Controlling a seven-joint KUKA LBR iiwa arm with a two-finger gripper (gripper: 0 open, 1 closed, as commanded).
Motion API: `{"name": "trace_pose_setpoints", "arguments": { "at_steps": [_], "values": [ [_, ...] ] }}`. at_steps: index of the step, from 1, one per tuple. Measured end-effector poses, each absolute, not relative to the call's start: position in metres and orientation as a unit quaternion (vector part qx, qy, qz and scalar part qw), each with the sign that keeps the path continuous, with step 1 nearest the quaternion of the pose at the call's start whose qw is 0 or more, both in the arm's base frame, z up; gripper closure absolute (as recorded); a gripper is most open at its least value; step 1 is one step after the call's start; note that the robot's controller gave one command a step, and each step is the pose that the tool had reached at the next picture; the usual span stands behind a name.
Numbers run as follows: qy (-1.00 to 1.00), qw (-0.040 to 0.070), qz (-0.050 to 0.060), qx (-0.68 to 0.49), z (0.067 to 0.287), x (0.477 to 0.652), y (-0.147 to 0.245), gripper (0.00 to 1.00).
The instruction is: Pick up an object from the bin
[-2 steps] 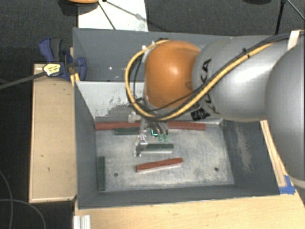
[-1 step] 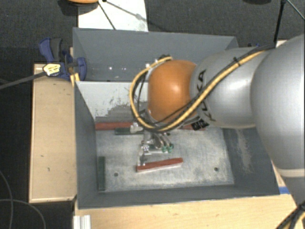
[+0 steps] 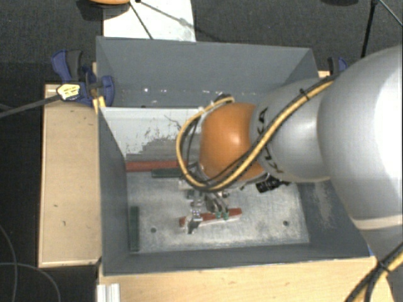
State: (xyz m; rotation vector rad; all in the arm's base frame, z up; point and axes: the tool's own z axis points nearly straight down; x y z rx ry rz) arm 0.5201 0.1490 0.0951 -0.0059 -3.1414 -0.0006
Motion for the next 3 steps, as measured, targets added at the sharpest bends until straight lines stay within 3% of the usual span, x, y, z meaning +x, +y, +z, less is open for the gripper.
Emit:
{"name": "trace_pose_setpoints", "arguments": {
  "at_steps": [1, 2, 3],
  "values": [
    [-1.000, -0.004, -0.001, 0.022, 0.076, 0.486, 0.108, 1.00],
    [-1.000, -0.004, -0.001, 0.021, 0.076, 0.486, 0.108, 1.00],
    [-0.999, 0.000, 0.000, 0.039, 0.201, 0.493, 0.116, 1.00]
  ]
}}
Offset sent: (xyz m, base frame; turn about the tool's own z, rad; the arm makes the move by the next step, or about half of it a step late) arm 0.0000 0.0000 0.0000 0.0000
